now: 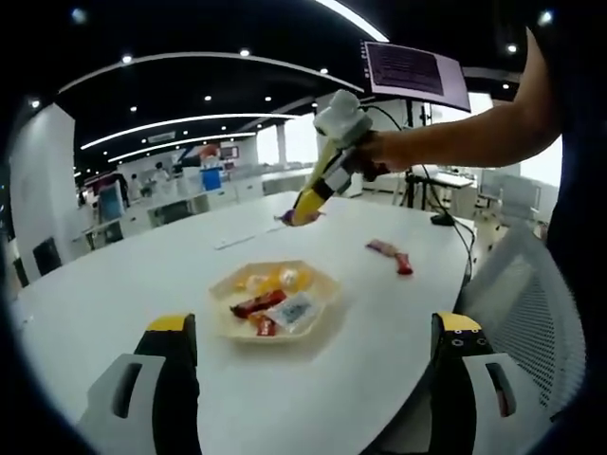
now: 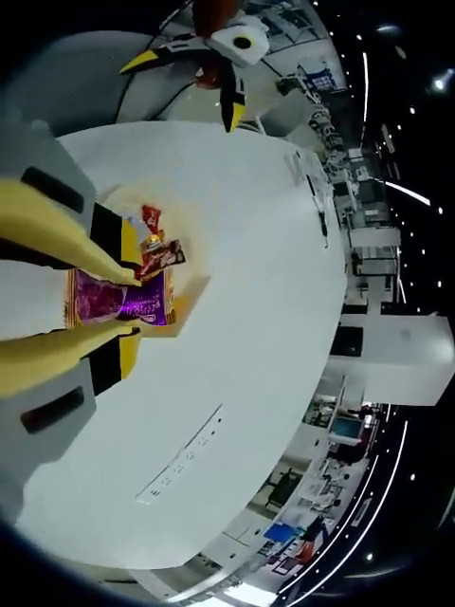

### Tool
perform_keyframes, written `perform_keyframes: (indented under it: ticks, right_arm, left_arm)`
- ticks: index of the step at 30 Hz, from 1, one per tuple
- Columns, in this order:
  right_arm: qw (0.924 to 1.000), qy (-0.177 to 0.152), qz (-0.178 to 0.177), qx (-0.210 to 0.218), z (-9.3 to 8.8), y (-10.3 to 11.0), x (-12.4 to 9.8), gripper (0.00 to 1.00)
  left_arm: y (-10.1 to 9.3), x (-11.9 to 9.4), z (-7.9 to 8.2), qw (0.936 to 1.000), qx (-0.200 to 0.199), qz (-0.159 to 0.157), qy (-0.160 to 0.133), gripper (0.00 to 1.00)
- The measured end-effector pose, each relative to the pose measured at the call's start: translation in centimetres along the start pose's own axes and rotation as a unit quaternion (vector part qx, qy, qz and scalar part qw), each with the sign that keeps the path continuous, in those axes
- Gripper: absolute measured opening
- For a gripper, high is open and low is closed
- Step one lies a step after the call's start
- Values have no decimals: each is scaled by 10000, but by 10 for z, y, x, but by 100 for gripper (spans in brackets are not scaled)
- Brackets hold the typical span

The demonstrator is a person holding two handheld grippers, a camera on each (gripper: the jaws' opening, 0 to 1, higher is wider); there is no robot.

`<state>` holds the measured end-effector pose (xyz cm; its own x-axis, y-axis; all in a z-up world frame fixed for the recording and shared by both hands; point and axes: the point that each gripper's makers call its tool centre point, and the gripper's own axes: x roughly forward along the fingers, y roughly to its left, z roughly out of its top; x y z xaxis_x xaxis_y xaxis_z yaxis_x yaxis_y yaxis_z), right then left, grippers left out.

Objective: Place the target food into the container with the food tongs after gripping and lifting it, then release it inside without dropping or visibly crushing the food.

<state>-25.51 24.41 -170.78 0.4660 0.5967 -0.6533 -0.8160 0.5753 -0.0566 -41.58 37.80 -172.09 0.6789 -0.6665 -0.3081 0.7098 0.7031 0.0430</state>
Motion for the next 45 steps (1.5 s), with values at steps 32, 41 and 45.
perform_keyframes:
  ticks: [32,41,45]
  right_arm:
    - [9982,-317,382,-344,30,22,14,25]
    - [9990,-257,244,-259,22,8,2,26]
    - [9995,-288,64,-119,17,-5,-8,26]
  left_arm:
    - [2,2,-3,9997,203,132,72,100]
    - [2,3,-9,9998,-93,25,161,100]
    - [-4,4,-9,9998,-41,-107,191,100]
